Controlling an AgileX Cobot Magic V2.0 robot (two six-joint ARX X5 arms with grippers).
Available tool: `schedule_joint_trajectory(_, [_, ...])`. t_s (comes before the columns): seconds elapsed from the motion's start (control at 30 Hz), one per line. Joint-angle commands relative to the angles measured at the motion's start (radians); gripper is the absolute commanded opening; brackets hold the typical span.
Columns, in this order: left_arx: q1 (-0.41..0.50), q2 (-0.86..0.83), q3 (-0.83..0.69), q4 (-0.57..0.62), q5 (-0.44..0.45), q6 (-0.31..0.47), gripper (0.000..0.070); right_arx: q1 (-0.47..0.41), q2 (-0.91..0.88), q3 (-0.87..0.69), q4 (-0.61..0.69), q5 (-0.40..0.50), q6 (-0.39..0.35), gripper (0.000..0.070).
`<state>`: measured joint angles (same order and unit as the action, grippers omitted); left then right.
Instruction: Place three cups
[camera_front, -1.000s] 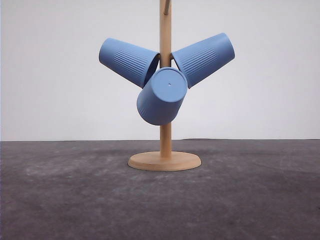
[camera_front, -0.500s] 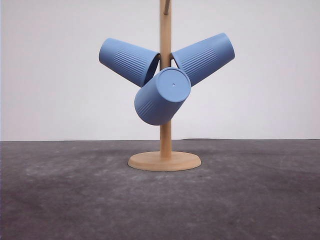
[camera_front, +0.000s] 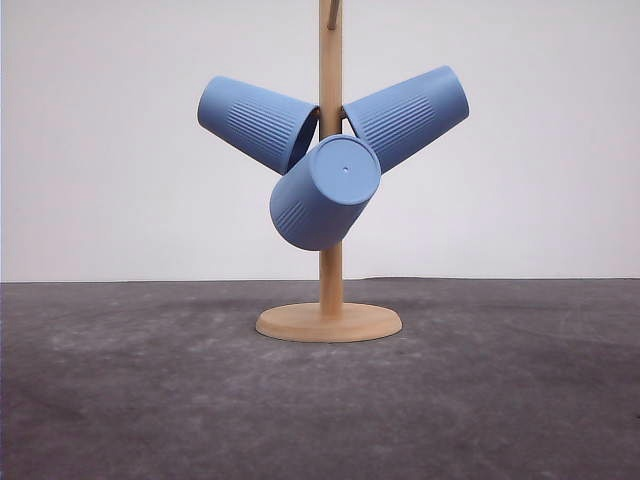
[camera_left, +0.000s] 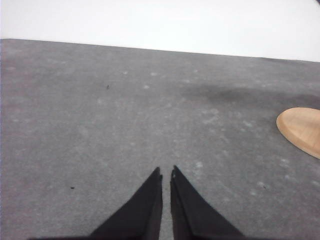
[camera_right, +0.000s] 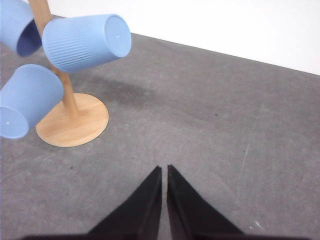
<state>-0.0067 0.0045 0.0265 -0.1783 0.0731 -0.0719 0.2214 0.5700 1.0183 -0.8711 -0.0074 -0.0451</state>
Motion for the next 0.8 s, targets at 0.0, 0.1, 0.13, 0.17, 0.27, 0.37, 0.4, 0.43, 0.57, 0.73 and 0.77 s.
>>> schedule_joint_trajectory(0.0, [0.0, -0.002, -0.014, -0.005, -0.004, 0.0, 0.0003, 0.0, 0.002, 0.01, 0.011, 0.001, 0.011, 0.0014])
schedule_joint_trajectory(0.1, [0.0, -0.002, -0.014, -0.006, -0.004, 0.0, 0.0003, 0.0, 0.003, 0.01, 0.011, 0.001, 0.011, 0.0014])
schedule_joint_trajectory(0.13, [0.0, -0.002, -0.014, -0.006, -0.004, 0.0, 0.0003, 0.0, 0.003, 0.01, 0.011, 0.001, 0.011, 0.0014])
schedule_joint_trajectory(0.17, [0.0, -0.002, -0.014, -0.006, -0.004, 0.0, 0.0003, 0.0, 0.003, 0.01, 0.011, 0.001, 0.011, 0.0014])
schedule_joint_trajectory(0.27, [0.0, -0.002, -0.014, -0.006, -0.004, 0.0, 0.0003, 0.0, 0.003, 0.01, 0.011, 0.001, 0.011, 0.0014])
schedule_joint_trajectory(0.37, [0.0, -0.002, -0.014, -0.006, -0.004, 0.0, 0.0003, 0.0, 0.003, 0.01, 0.011, 0.001, 0.011, 0.0014])
schedule_joint_trajectory(0.4, [0.0, -0.002, -0.014, -0.006, -0.004, 0.0, 0.0003, 0.0, 0.003, 0.01, 0.011, 0.001, 0.011, 0.0014])
schedule_joint_trajectory(0.43, [0.0, -0.002, -0.014, -0.006, -0.004, 0.0, 0.0003, 0.0, 0.003, 0.01, 0.011, 0.001, 0.011, 0.0014])
schedule_joint_trajectory(0.57, [0.0, -0.002, -0.014, -0.006, -0.004, 0.0, 0.0003, 0.0, 0.003, 0.01, 0.021, 0.012, -0.074, 0.0014])
schedule_joint_trajectory(0.73, [0.0, -0.002, -0.014, -0.006, -0.004, 0.0, 0.0003, -0.014, -0.012, -0.039, 0.13, 0.015, -0.1, 0.0014])
schedule_joint_trajectory(0.77, [0.0, -0.002, -0.014, -0.006, -0.004, 0.0, 0.0003, -0.029, -0.026, -0.074, 0.18, 0.012, -0.099, 0.0014])
